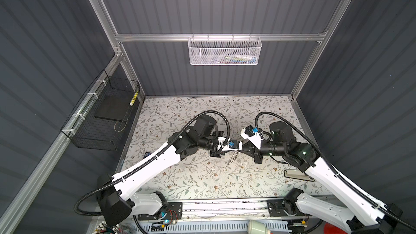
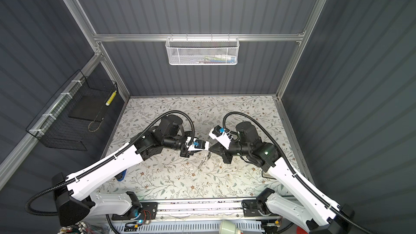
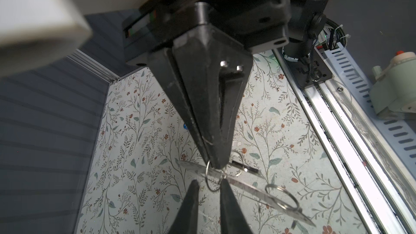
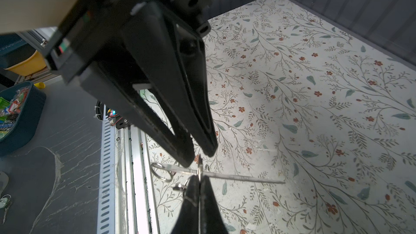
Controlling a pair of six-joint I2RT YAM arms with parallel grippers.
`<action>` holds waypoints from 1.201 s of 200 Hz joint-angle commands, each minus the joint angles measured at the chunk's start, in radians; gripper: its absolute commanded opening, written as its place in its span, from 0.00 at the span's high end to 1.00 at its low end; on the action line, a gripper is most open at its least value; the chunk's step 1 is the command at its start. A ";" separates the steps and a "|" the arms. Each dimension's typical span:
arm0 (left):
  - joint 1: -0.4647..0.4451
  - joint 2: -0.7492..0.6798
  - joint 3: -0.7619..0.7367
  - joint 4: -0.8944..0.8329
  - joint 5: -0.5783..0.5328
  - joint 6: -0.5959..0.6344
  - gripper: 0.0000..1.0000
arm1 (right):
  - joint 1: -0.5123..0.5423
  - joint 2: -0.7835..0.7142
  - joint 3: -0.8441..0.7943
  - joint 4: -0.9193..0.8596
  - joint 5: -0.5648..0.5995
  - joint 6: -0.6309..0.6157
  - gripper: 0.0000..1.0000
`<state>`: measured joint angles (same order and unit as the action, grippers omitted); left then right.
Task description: Put the keys on the keyring
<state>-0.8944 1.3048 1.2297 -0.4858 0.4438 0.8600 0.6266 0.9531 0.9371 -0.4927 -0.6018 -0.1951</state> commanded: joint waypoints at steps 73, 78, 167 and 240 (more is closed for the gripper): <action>-0.009 0.027 0.052 0.004 0.016 -0.041 0.85 | 0.008 0.009 0.015 0.031 -0.035 -0.015 1.00; -0.011 0.025 0.053 0.002 0.015 -0.041 0.85 | 0.009 0.012 0.016 0.027 -0.034 -0.017 1.00; -0.010 0.035 0.060 -0.007 0.026 -0.056 0.88 | 0.021 0.001 0.006 0.033 -0.007 -0.041 1.00; -0.010 0.037 0.069 -0.014 0.042 -0.078 0.84 | 0.028 -0.016 -0.012 0.069 -0.004 -0.045 1.00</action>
<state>-0.8970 1.3289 1.2610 -0.5064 0.4423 0.8047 0.6384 0.9482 0.9333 -0.4732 -0.5812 -0.2287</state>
